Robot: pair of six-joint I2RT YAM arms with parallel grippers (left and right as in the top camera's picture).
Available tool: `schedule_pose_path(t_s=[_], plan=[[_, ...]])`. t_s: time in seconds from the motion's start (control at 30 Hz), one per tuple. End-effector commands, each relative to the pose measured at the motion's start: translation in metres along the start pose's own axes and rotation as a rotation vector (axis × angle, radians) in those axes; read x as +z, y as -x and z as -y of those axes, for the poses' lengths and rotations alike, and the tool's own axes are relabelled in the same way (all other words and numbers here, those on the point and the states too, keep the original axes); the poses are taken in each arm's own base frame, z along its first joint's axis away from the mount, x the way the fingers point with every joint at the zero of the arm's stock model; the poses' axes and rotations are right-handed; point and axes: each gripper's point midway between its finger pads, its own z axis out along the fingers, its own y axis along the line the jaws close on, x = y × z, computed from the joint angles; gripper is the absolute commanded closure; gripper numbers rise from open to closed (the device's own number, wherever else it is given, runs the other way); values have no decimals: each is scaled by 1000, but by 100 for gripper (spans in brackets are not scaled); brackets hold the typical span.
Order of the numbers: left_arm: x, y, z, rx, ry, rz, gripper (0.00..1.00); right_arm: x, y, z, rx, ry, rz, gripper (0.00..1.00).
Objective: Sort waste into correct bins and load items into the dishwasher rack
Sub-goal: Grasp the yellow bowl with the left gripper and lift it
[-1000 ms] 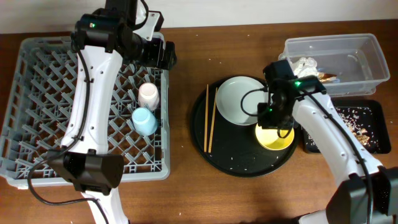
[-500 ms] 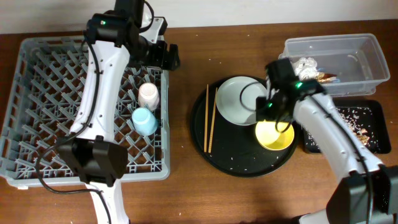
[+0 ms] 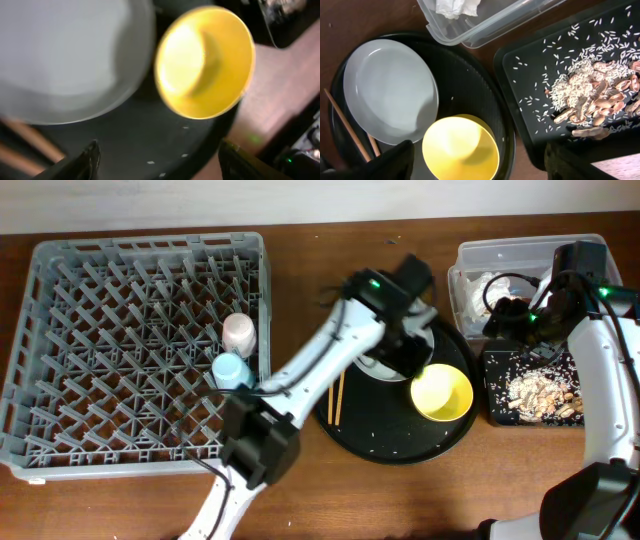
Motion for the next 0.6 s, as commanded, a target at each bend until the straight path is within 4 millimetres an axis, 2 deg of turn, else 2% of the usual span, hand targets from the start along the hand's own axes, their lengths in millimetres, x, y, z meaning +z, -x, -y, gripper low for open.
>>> schedule_pose_path(t_s=[0.0,0.03,0.1,0.13,0.2,0.33,0.4,0.47,0.57], plan=[[57,-17,16,-23,-47,-122,25,-7,6,4,1,-16,30,12],[69,-21,17,-27,-60,-150,25,-7,6,4,0,-15,30,11],[72,-22,16,-29,-60,-154,27,-7,5,4,1,-16,26,11],[73,-18,17,-25,-61,-141,35,-7,4,4,2,-17,23,11],[77,-13,18,-15,-65,-122,41,-7,3,4,2,-19,19,11],[90,-15,20,-6,-65,-133,59,-7,1,5,-8,-21,11,11],[97,-16,19,-33,-62,-141,72,-7,0,5,-7,-23,4,11],[97,-16,18,-42,-61,-143,77,-7,-2,6,-14,-25,-2,11],[97,-14,17,-39,-54,-134,77,-7,-2,6,-14,-25,-2,11]])
